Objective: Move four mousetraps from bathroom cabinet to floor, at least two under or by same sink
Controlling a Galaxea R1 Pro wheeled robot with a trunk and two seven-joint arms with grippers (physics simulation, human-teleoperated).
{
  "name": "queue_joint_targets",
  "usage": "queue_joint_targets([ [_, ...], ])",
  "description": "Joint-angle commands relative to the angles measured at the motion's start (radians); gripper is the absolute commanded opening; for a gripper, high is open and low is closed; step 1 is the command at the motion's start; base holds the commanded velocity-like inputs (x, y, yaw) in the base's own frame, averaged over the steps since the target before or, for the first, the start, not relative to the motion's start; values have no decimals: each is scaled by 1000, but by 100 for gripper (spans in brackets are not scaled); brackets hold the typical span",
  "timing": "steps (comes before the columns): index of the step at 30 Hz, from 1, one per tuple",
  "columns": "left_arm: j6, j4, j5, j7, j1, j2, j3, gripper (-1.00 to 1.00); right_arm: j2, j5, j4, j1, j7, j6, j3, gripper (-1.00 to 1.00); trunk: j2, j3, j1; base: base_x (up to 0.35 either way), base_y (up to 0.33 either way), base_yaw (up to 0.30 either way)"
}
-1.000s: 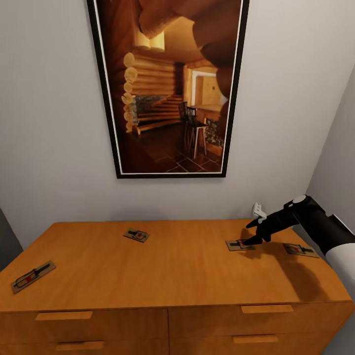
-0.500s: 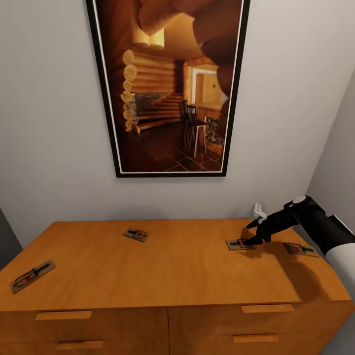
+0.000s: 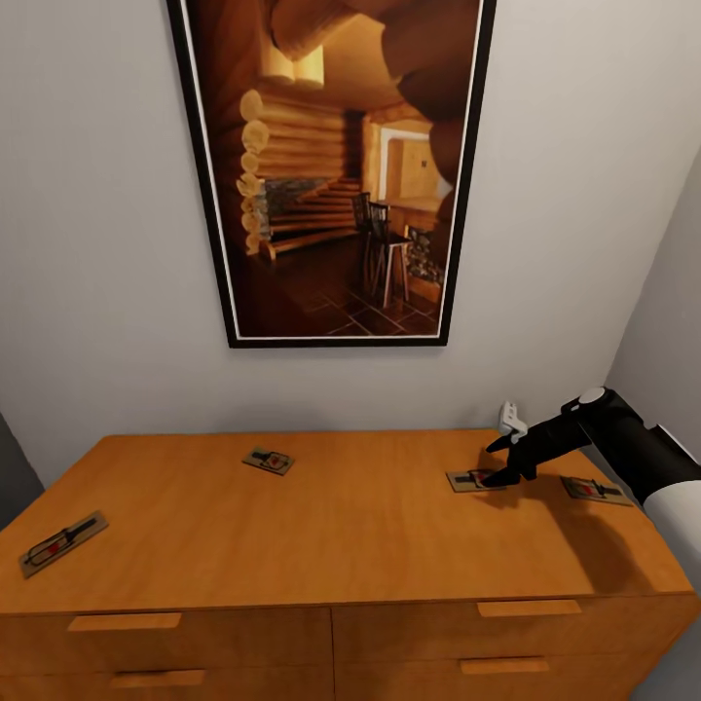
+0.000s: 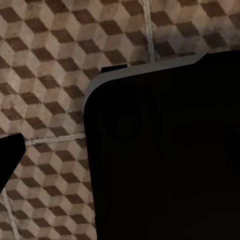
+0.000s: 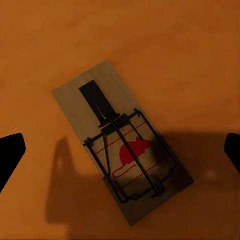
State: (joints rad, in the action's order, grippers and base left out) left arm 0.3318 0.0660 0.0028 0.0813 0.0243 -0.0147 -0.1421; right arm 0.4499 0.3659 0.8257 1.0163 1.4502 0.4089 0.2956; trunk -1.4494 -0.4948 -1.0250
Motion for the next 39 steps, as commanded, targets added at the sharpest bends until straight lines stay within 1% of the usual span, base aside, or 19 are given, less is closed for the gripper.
queue_joint_targets([
  [1,7,5,0,6,2,-1,-8,100,1,2,1,1,4,7,2,100,-1,-1,0,0,0,0],
  [14,7,5,-1,6,2,-1,-8,100,2,5,3,1,9,-72,2,100,-1,-2,0,0,0,0],
  [20,7,5,0,6,2,-1,-8,100,2,5,3,1,12,-121,1,100,-1,-2,0,0,0,0],
  [32,7,5,0,6,2,-5,-8,100,3,4,5,1,18,-139,1,100,-1,-2,0,0,0,0],
  [36,7,5,-1,6,2,-7,-8,100,3,4,6,1,34,-149,1,100,-1,-2,0,0,0,0],
  [39,7,5,0,6,2,-8,-8,100,3,3,6,1,53,-174,-1,100,-1,-2,0,0,0,0],
])
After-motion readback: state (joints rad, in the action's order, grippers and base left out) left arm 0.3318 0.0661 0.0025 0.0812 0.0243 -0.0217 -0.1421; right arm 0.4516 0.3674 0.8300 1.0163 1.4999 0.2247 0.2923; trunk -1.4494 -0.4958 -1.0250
